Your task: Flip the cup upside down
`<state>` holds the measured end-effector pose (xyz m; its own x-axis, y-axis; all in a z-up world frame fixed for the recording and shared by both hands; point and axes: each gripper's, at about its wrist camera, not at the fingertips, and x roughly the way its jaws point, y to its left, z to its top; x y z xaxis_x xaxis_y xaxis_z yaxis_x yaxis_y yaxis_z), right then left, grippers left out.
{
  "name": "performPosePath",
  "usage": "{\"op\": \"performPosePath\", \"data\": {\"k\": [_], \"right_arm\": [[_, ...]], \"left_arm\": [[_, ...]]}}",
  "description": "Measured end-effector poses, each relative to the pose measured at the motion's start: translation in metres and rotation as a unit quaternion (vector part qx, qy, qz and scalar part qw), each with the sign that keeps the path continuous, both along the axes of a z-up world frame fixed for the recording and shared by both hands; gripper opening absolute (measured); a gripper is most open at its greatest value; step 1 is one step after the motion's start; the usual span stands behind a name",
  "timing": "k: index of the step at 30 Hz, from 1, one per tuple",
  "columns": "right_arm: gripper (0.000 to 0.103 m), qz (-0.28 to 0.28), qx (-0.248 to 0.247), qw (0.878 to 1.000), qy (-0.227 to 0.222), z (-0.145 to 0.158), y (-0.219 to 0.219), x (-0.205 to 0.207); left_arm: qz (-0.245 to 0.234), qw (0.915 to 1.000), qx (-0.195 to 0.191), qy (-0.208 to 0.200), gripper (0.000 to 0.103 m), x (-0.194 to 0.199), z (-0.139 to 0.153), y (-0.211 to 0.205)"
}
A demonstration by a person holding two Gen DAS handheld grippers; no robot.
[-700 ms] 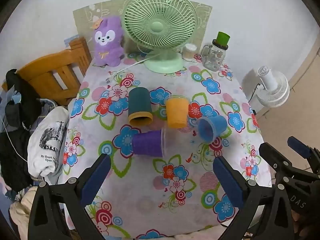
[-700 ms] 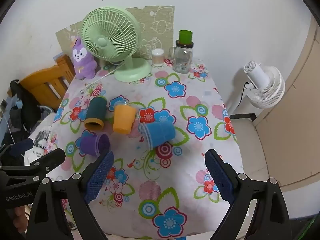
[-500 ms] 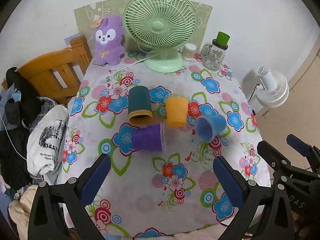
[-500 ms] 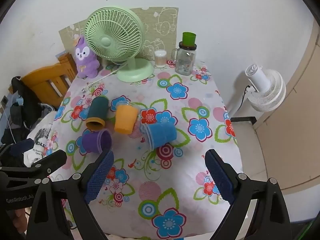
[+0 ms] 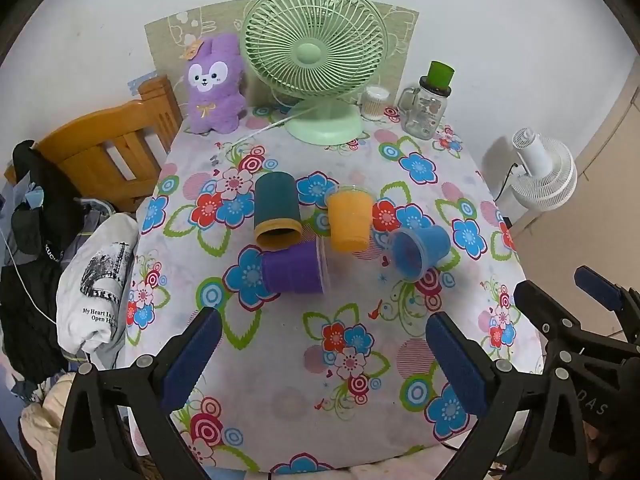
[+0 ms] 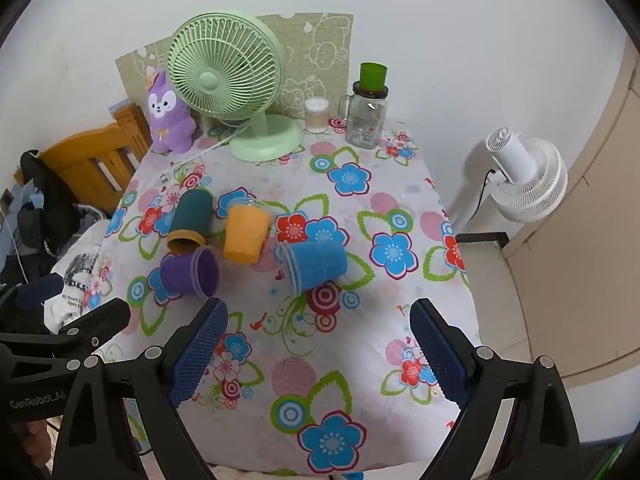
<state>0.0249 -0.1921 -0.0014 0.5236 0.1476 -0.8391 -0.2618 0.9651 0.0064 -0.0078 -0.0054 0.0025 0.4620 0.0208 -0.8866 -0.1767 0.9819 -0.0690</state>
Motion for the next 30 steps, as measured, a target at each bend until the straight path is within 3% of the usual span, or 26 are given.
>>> {"op": "performPosePath", "data": {"k": [30], "right_arm": [[0.094, 0.004, -0.014, 1.0, 0.009, -0.007, 0.0026, 0.0036]], "left_arm": [[-0.004, 1.0, 0.002, 0.004, 0.103, -0.004, -0.008, -0.0022]]}}
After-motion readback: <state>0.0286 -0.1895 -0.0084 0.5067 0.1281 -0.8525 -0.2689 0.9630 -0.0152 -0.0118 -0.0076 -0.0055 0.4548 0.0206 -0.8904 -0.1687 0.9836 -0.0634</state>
